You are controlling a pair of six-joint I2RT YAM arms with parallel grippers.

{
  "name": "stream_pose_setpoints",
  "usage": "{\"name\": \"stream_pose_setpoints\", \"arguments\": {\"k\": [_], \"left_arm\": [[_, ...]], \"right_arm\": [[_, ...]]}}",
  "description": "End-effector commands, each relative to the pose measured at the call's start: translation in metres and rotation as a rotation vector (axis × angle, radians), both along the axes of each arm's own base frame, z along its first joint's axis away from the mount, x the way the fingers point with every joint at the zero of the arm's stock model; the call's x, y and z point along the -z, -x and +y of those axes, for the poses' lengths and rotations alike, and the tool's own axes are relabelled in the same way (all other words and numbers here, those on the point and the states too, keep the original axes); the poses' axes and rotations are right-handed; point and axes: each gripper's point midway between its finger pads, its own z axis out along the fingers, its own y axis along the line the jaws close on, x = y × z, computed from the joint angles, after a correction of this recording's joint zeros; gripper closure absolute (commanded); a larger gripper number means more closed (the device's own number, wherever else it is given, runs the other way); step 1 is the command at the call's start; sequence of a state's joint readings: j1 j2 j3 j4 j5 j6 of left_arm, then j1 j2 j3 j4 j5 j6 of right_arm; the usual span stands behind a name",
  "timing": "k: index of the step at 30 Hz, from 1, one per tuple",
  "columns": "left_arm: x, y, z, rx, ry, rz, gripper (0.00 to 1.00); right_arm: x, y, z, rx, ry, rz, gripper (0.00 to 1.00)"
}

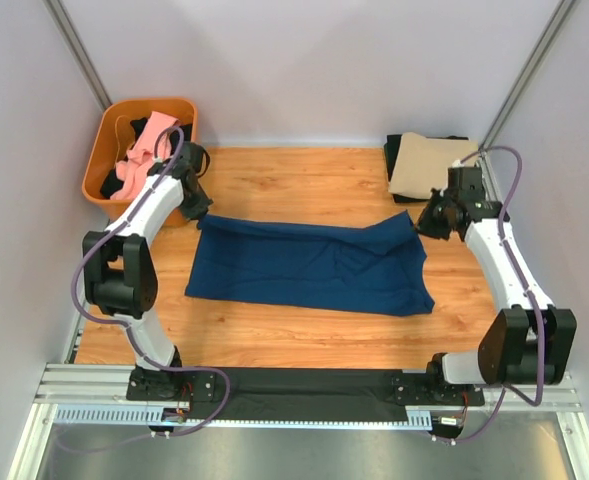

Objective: Fold and stack the t-shirts

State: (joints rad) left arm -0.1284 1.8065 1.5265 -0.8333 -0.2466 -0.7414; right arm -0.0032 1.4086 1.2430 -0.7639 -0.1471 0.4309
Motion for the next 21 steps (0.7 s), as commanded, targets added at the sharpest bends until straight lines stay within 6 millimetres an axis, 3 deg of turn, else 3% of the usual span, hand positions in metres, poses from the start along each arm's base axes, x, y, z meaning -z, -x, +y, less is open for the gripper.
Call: {"name": "stream_pose_setpoints", "arguments": {"k": [1,2,3,6,7,12,16,19,21], "left_arm": [[-0.002,0.014,0.007,0.01,-0.018,-0.019,1.0],[-0.004,0.016,0.006,0.012,-0.013,-0.039,1.0],[0.005,0.024,0.007,0.013,-0.015,-0.014,0.96],[0.003,0.033,0.009,0.01,-0.016,-0.025,0.67],[0.006,0.039,0.009,0.012,-0.014,-0.017,0.5],[-0.006,0.049,0.012,0.019,-0.039,-0.049,0.44],[-0.019,0.035,-0.005,0.143,-0.108,-0.094,0.48],[-0.014,0.019,-0.034,0.258,-0.15,-0.08,0.5],[0.004,0.016,-0.054,0.313,-0.13,-0.036,0.51]], "right_arm": [[0.026,0.03,-0.008,0.095,0.003,0.041,1.0],[0.037,0.039,-0.011,0.121,0.011,0.057,1.0],[0.049,0.053,-0.014,0.139,0.019,0.069,0.92],[0.055,0.064,-0.021,0.19,0.036,0.048,0.47],[0.059,0.067,-0.027,0.217,0.063,0.046,0.29],[0.04,0.06,-0.013,0.191,-0.017,-0.005,0.27],[0.037,0.054,0.025,0.078,-0.066,-0.022,0.28],[0.059,0.051,0.051,0.033,-0.063,0.051,0.28],[0.086,0.052,0.061,0.034,-0.054,0.14,0.28]]}}
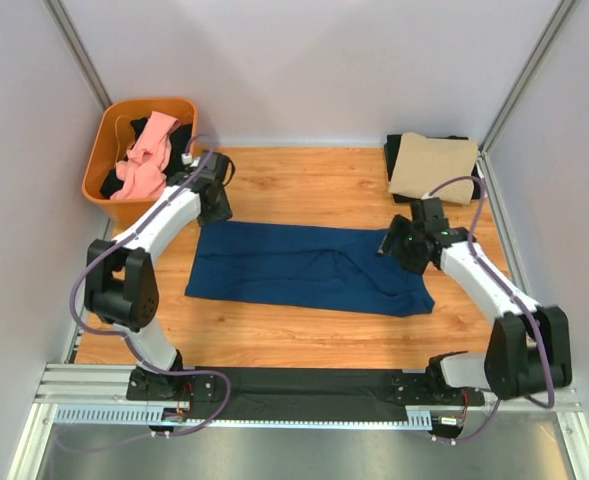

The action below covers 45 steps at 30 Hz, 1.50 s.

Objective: Fold and stack the t-shirts

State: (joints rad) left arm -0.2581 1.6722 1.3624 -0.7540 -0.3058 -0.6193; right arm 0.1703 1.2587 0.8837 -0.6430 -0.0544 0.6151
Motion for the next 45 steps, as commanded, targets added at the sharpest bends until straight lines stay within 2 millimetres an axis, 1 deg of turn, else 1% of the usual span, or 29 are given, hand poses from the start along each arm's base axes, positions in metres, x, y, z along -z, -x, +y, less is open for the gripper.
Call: {"name": "stream_pose_setpoints", "arguments": {"k": [1,2,4,5,7,8,12,13,14,15,17,19,20,22,23,24,25,26,27,28,29,31,32,33,37,38,40,41,45], "left_arm": [[0.015,-0.016,-0.029,0.117,-0.014,0.021,0.53],[0.033,-0.016,-0.037,0.134,-0.011,0.063,0.54],[0.05,-0.016,-0.048,0.169,-0.015,0.104,0.57],[0.067,-0.012,-0.056,0.19,-0.033,0.152,0.57],[0.081,-0.008,-0.059,0.189,-0.049,0.194,0.58],[0.092,-0.002,-0.06,0.192,-0.059,0.228,0.58],[0.109,0.022,-0.054,0.171,-0.066,0.297,0.64],[0.11,0.027,-0.053,0.157,-0.061,0.305,0.64],[0.106,0.033,-0.052,0.153,-0.055,0.3,0.64],[0.114,0.049,-0.048,0.15,-0.054,0.339,0.65],[0.112,0.064,-0.048,0.133,-0.022,0.349,0.66],[0.124,0.094,-0.048,0.129,0.026,0.412,0.66],[0.119,0.101,-0.05,0.131,0.038,0.398,0.67],[0.126,0.128,-0.049,0.121,0.068,0.439,0.67],[0.12,0.134,-0.053,0.128,0.092,0.425,0.68],[0.124,0.151,-0.056,0.132,0.118,0.456,0.7],[0.118,0.155,-0.062,0.137,0.151,0.437,0.7],[0.119,0.167,-0.068,0.157,0.166,0.454,0.69],[0.117,0.176,-0.082,0.174,0.239,0.473,0.7],[0.111,0.173,-0.101,0.189,0.325,0.436,0.7],[0.113,0.193,-0.12,0.235,0.404,0.48,0.7],[0.107,0.198,-0.153,0.247,0.518,0.461,0.7],[0.107,0.213,-0.171,0.296,0.539,0.484,0.7],[0.104,0.22,-0.186,0.287,0.577,0.503,0.7],[0.103,0.246,-0.248,0.408,0.629,0.546,0.7],[0.093,0.242,-0.266,0.445,0.651,0.53,0.71],[0.096,0.248,-0.276,0.463,0.624,0.569,0.73],[0.089,0.245,-0.282,0.469,0.623,0.56,0.73],[0.066,0.239,-0.264,0.44,0.54,0.493,0.71]], "right_arm": [[0.021,-0.014,0.029,-0.017,-0.038,0.045,0.28],[0.041,-0.014,0.032,-0.022,-0.037,0.102,0.28],[0.056,-0.019,0.041,-0.046,-0.048,0.142,0.28],[0.074,-0.018,0.043,-0.058,-0.04,0.201,0.29],[0.08,-0.026,0.052,-0.088,-0.049,0.229,0.3],[0.093,-0.026,0.054,-0.096,-0.043,0.269,0.31],[0.098,-0.042,0.069,-0.144,-0.031,0.289,0.35],[0.09,-0.057,0.075,-0.153,-0.038,0.259,0.35],[0.098,-0.062,0.076,-0.16,-0.03,0.277,0.35],[0.099,-0.064,0.077,-0.164,-0.023,0.295,0.36],[0.099,-0.092,0.087,-0.188,-0.029,0.279,0.37],[0.097,-0.107,0.096,-0.207,-0.031,0.295,0.39],[0.094,-0.133,0.105,-0.221,-0.031,0.265,0.39],[0.096,-0.143,0.113,-0.247,-0.014,0.29,0.4],[0.112,-0.151,0.117,-0.254,-0.006,0.316,0.4],[0.093,-0.179,0.129,-0.264,-0.019,0.246,0.41],[0.09,-0.183,0.133,-0.272,-0.019,0.26,0.41],[0.111,-0.188,0.136,-0.277,-0.015,0.295,0.41],[0.089,-0.212,0.146,-0.283,-0.034,0.219,0.42],[0.09,-0.221,0.15,-0.273,-0.044,0.205,0.42],[0.111,-0.227,0.152,-0.265,-0.048,0.222,0.42],[0.093,-0.257,0.166,-0.248,-0.097,0.123,0.42],[0.105,-0.263,0.169,-0.245,-0.118,0.121,0.42],[0.1,-0.279,0.177,-0.249,-0.162,0.054,0.41],[0.084,-0.301,0.204,-0.302,-0.296,-0.071,0.4],[0.081,-0.306,0.205,-0.301,-0.302,-0.093,0.39],[0.073,-0.316,0.206,-0.309,-0.312,-0.141,0.39],[0.069,-0.32,0.205,-0.303,-0.313,-0.157,0.39],[0.065,-0.339,0.18,-0.236,-0.296,-0.2,0.39]]}}
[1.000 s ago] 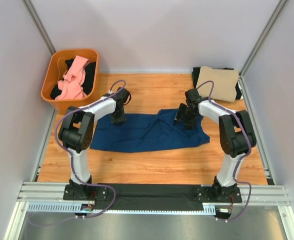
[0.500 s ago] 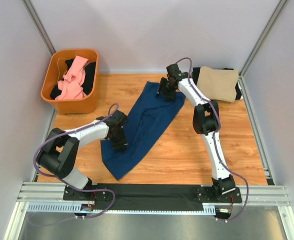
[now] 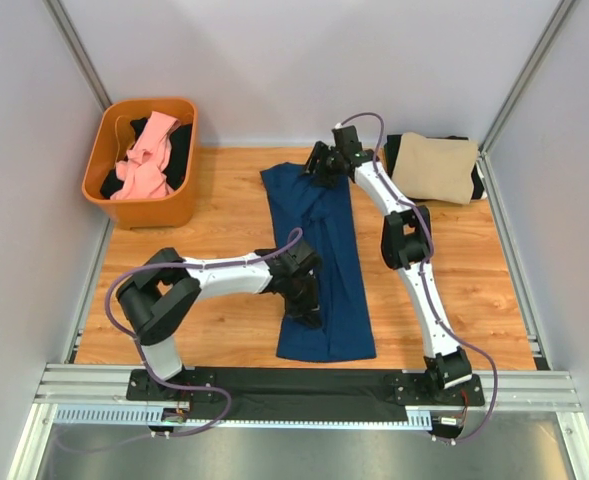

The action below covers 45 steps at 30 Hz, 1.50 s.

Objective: Fold and stack the t-shirts

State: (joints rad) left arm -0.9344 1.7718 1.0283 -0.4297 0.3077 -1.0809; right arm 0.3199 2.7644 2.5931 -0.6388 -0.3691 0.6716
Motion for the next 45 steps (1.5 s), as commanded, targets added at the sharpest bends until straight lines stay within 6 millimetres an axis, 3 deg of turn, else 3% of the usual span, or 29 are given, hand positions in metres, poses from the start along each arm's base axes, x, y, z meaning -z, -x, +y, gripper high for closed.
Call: {"name": "stream_pose_setpoints", "arguments": {"k": [1,5,9,10,12,14,15,16,17,18,19,20,21,22,23,24,25,26,27,28,29,30,31,32,33,34,39,41,45], "left_arm": [[-0.034,0.001,0.017,-0.048,-0.05,-0.027,0.7],[-0.068,0.008,0.036,-0.06,-0.07,-0.095,0.64],[-0.097,0.007,0.064,-0.101,-0.101,-0.212,0.63],[-0.109,0.006,0.071,-0.106,-0.085,-0.263,0.63],[-0.113,-0.002,0.087,-0.107,-0.123,-0.351,0.63],[-0.117,-0.004,0.107,-0.116,-0.168,-0.41,0.63],[-0.118,-0.004,0.112,-0.109,-0.176,-0.428,0.63],[-0.124,-0.004,0.117,-0.114,-0.162,-0.452,0.62],[-0.12,-0.004,0.124,-0.12,-0.177,-0.467,0.61],[-0.125,-0.004,0.126,-0.123,-0.155,-0.493,0.6],[-0.122,-0.003,0.131,-0.121,-0.163,-0.502,0.6],[-0.122,-0.005,0.135,-0.127,-0.166,-0.52,0.6],[-0.122,-0.004,0.138,-0.119,-0.169,-0.533,0.6],[-0.125,-0.004,0.14,-0.125,-0.152,-0.552,0.6],[-0.118,-0.003,0.145,-0.124,-0.167,-0.552,0.55],[-0.117,-0.003,0.144,-0.123,-0.151,-0.561,0.52],[-0.115,-0.001,0.145,-0.127,-0.138,-0.563,0.51],[-0.104,0.006,0.145,-0.103,-0.129,-0.535,0.5],[-0.104,0.005,0.136,-0.1,-0.082,-0.544,0.49],[-0.104,0.007,0.131,-0.091,-0.049,-0.539,0.48],[-0.093,0.014,0.129,-0.072,-0.032,-0.505,0.48],[-0.092,0.013,0.122,-0.07,0.002,-0.512,0.47],[-0.089,0.015,0.12,-0.063,0.018,-0.508,0.46],[-0.077,0.022,0.119,-0.041,0.025,-0.477,0.44],[-0.076,0.021,0.114,-0.041,0.053,-0.482,0.43],[-0.073,0.024,0.113,-0.04,0.067,-0.474,0.43],[-0.051,0.035,0.107,-0.046,0.134,-0.439,0.41],[-0.04,0.041,0.107,-0.049,0.137,-0.412,0.4],[-0.03,0.045,0.105,-0.059,0.129,-0.402,0.41]], "right_arm": [[0.005,-0.035,-0.03,0.097,0.009,-0.075,0.39],[-0.005,-0.049,-0.037,0.131,-0.009,-0.129,0.39],[-0.031,-0.06,-0.031,0.132,-0.066,-0.202,0.36],[-0.047,-0.063,-0.029,0.127,-0.09,-0.235,0.34],[-0.082,-0.067,-0.024,0.101,-0.141,-0.31,0.31],[-0.141,-0.063,-0.019,0.063,-0.192,-0.408,0.26],[-0.164,-0.057,-0.015,0.027,-0.218,-0.444,0.21],[-0.213,-0.045,-0.013,-0.002,-0.243,-0.517,0.18],[-0.22,-0.037,-0.014,-0.018,-0.238,-0.519,0.16],[-0.272,-0.016,-0.017,-0.041,-0.256,-0.582,0.12],[-0.288,-0.004,-0.021,-0.05,-0.248,-0.595,0.11],[-0.265,0.007,-0.027,-0.054,-0.195,-0.536,0.1],[-0.262,0.023,-0.034,-0.047,-0.155,-0.495,0.1],[-0.301,0.052,-0.049,-0.008,-0.118,-0.545,0.1],[-0.297,0.067,-0.059,0.014,-0.07,-0.528,0.1],[-0.237,0.089,-0.074,0.055,0.04,-0.391,0.1],[-0.262,0.12,-0.087,0.077,0.054,-0.424,0.1],[-0.247,0.144,-0.096,0.085,0.09,-0.364,0.1],[-0.194,0.172,-0.111,0.106,0.168,-0.232,0.11],[-0.203,0.202,-0.119,0.12,0.182,-0.234,0.11],[-0.183,0.226,-0.126,0.124,0.218,-0.179,0.11],[-0.151,0.27,-0.138,0.124,0.278,-0.099,0.11],[-0.13,0.294,-0.145,0.145,0.297,-0.04,0.11],[-0.116,0.315,-0.15,0.157,0.31,-0.006,0.11],[-0.118,0.339,-0.153,0.167,0.31,-0.03,0.11],[-0.079,0.369,-0.162,0.198,0.328,0.069,0.11],[-0.041,0.439,-0.175,0.222,0.325,0.115,0.19],[-0.016,0.459,-0.179,0.23,0.328,0.179,0.23],[0.013,0.481,-0.166,0.179,0.244,0.229,0.34]]}}
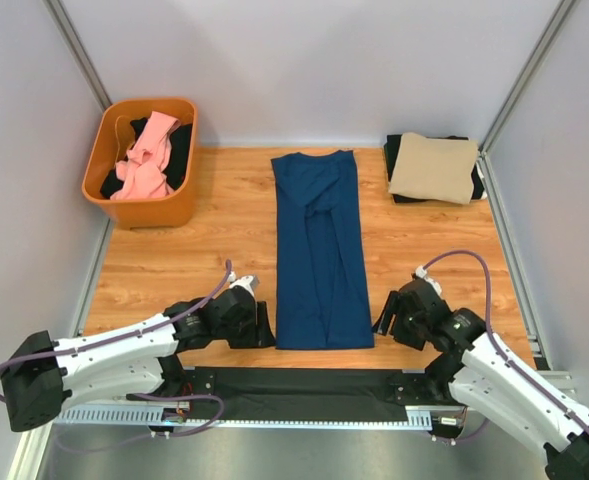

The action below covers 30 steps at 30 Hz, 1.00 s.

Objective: Fold and stack the t-shirts

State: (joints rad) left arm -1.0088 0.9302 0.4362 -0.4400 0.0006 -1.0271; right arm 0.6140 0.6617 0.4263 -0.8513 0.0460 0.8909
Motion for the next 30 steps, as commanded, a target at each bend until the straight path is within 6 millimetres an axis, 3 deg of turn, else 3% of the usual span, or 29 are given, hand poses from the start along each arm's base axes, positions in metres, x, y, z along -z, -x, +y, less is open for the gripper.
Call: {"name": "stream_pose_setpoints", "arguments": {"k": [1,5,9,15,22,24,30], "left_arm": [[-0.01,-0.003,-0.02,-0.01,0.091,-0.019,0.41],[0.0,-0.005,-0.017,-0.044,0.067,-0.016,0.41],[0.011,-0.007,-0.017,-0.062,0.049,-0.009,0.42],[0.033,-0.005,-0.018,-0.079,0.003,0.032,0.42],[0.037,-0.006,-0.029,-0.079,-0.006,0.039,0.46],[0.037,-0.006,-0.031,-0.076,-0.01,0.038,0.51],[0.036,-0.009,-0.032,-0.077,-0.011,0.02,0.84]], "right_arm": [[0.017,0.008,0.009,0.054,-0.066,0.035,0.35],[0.027,0.01,0.015,0.04,-0.076,0.037,0.45],[0.035,0.01,0.019,0.028,-0.082,0.044,0.46],[0.037,0.009,0.02,0.018,-0.079,0.047,0.56],[0.039,0.011,0.024,0.014,-0.097,0.042,0.61],[0.041,0.012,0.023,0.013,-0.097,0.042,0.69],[0.042,0.015,0.034,-0.015,-0.156,0.047,0.94]]}}
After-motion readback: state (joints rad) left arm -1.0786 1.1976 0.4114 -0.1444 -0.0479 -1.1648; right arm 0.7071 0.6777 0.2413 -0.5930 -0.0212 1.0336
